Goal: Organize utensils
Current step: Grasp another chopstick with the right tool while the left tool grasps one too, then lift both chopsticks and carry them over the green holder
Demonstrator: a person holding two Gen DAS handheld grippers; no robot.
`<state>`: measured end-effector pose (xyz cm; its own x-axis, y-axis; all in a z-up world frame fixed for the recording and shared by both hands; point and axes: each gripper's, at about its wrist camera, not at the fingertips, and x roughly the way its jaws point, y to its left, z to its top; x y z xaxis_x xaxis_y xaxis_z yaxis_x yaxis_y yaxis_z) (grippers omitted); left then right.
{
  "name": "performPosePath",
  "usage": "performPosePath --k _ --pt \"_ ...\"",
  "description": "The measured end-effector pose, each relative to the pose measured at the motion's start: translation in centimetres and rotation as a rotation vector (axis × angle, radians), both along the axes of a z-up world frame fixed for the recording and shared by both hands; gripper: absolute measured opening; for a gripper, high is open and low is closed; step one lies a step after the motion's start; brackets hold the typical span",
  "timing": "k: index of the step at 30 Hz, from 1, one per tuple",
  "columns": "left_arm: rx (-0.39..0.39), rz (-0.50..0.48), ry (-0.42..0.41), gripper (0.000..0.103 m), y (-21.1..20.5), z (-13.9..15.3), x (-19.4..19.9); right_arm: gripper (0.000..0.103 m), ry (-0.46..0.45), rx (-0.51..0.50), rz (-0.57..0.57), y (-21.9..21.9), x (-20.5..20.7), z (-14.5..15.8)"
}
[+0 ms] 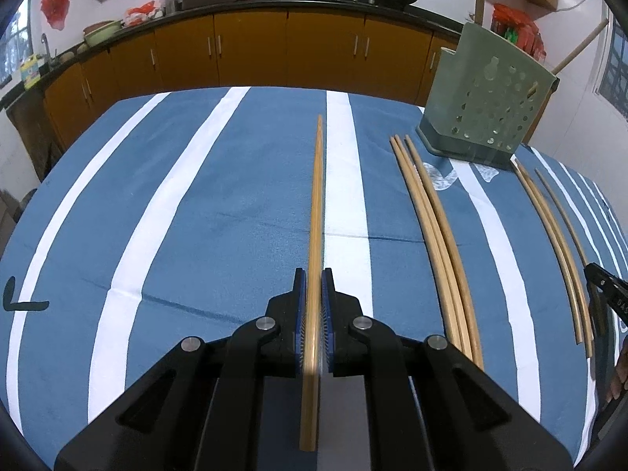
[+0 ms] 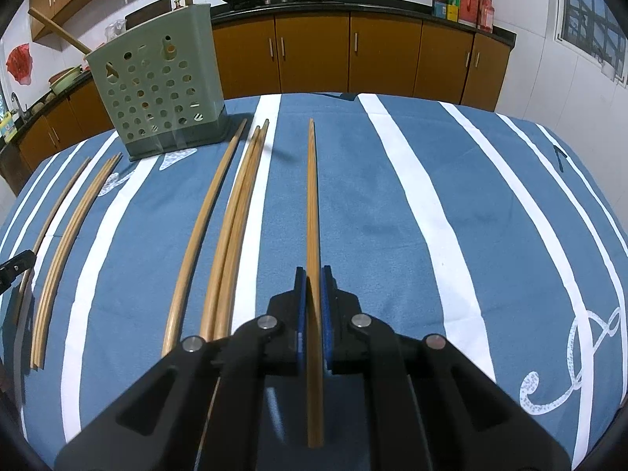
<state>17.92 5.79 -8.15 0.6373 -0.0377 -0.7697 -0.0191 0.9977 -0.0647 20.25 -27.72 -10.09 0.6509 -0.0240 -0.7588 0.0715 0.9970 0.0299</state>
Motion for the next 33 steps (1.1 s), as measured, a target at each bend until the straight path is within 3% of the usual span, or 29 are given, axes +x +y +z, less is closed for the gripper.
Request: performPosePath --k 33 --pt "0.000 0.001 0.000 0.010 -0.07 0.03 -0.04 0.009 0.000 0.003 -0.001 -0.02 0.01 -0.07"
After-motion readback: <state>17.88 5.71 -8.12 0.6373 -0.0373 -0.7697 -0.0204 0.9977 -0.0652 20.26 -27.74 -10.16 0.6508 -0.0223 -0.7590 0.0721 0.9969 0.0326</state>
